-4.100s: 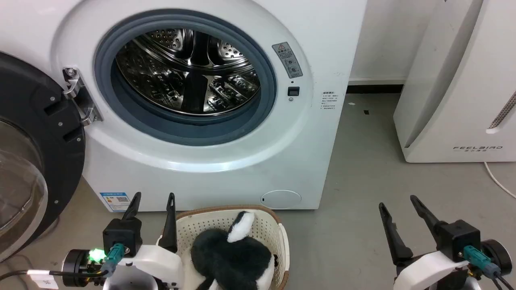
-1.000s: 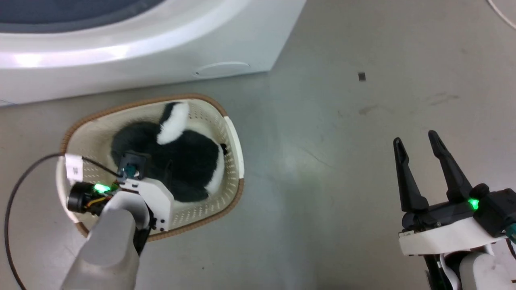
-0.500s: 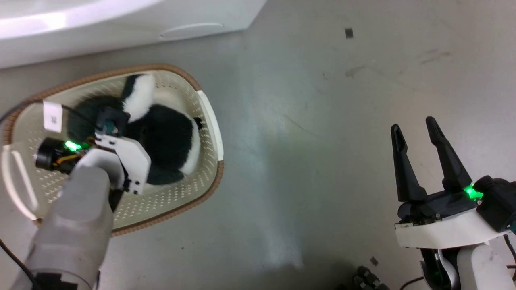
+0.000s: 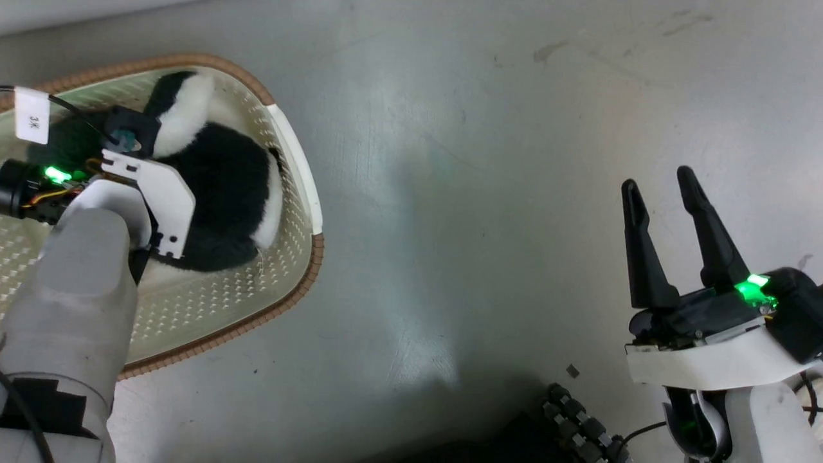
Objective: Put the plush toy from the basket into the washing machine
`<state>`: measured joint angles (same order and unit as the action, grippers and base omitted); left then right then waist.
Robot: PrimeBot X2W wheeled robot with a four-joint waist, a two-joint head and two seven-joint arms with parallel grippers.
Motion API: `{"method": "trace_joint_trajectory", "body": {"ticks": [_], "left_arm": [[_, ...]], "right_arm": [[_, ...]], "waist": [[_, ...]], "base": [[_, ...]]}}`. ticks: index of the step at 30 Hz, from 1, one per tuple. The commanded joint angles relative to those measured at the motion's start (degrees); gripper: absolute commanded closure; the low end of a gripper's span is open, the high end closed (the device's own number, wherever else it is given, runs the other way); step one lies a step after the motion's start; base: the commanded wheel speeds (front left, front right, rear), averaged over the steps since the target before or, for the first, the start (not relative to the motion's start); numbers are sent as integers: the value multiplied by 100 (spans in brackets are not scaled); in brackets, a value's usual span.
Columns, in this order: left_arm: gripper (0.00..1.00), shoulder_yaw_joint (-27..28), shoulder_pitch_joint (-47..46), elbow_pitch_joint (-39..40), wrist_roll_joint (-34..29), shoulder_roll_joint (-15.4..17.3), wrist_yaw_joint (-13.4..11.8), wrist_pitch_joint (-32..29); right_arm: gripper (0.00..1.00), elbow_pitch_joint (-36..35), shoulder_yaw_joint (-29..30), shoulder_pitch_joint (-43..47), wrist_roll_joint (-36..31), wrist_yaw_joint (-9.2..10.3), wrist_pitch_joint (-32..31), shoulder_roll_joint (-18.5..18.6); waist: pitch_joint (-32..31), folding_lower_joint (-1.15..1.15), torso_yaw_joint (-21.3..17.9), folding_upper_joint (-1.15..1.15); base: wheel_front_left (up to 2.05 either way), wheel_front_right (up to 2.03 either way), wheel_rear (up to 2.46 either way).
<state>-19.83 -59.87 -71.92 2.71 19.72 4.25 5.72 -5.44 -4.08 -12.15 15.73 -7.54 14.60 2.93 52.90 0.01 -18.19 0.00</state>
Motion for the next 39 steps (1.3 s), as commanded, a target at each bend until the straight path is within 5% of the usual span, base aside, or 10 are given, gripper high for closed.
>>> {"method": "trace_joint_trajectory", "body": {"ticks": [1,2,13,24,39], "left_arm": [[51,-44,59,-130,20,40,53,-38],[100,-53,81,-135,47,34,106,-38],[100,-107,215,-156,233,-65,227,307],[100,46,871,62,601,-531,141,893],[100,489,2957,2385,923,-922,-81,927]], "right_arm": [[0,-39,-14,-113,32,5,40,-5],[0,-38,-18,-118,33,5,40,-5],[0,48,-19,-151,-19,5,40,-5],[0,258,160,-33,-307,5,40,-5],[0,551,366,534,-727,5,40,-5]], "waist": [[13,-1,-12,0],[12,-1,-11,0],[-241,-1,102,0],[-1348,-1,484,0],[-2994,-1,1181,0]], "base": [[0,0,0],[0,0,0],[0,0,0],[0,0,0],[0,0,0]]}}
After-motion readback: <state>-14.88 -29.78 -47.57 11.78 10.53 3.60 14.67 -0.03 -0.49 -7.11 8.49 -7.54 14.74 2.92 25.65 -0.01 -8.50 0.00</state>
